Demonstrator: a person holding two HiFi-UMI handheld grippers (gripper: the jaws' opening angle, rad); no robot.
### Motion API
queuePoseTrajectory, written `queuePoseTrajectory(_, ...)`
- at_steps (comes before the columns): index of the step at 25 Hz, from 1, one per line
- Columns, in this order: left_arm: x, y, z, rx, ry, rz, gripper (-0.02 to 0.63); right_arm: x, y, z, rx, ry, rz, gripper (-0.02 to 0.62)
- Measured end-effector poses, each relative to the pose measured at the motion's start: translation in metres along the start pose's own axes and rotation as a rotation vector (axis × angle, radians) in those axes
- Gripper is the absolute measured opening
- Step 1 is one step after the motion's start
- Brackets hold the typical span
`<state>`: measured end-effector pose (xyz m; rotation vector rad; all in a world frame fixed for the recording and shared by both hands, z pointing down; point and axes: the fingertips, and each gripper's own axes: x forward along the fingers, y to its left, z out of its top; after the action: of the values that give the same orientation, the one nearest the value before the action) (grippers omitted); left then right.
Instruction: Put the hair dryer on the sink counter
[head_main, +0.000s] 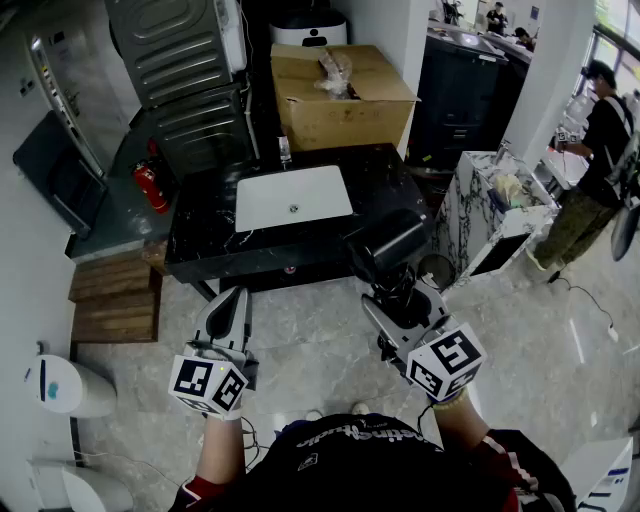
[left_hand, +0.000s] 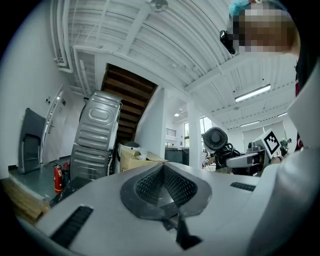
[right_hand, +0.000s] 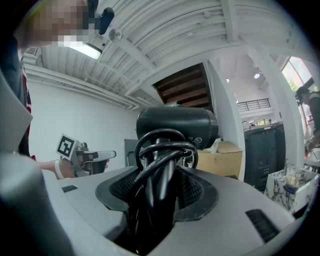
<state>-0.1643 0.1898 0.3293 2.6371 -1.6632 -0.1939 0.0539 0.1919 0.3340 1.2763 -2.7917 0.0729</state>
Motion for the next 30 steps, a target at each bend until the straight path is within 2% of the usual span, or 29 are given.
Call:
queuePoseTrajectory(5, 0.003, -0.007, -0.002, 0.010, -0.007, -0.015, 0.014, -0.003, -0.001, 0.001, -0.008, -0.004, 0.011, 0.233)
queuePoseTrajectory(17, 0.005, -0.012, -0.004, 0.006, 0.001, -0.010, 0.014, -0.004, -0.009, 0.002, -0.027, -0.018, -0.024, 0.233)
queuePoseTrajectory(30, 0.011, -0.013, -0.015, -0.004, 0.023, 0.012, 0.014, -0.003, -0.018, -0.012, -0.017, 0.017, -0.011, 0.233)
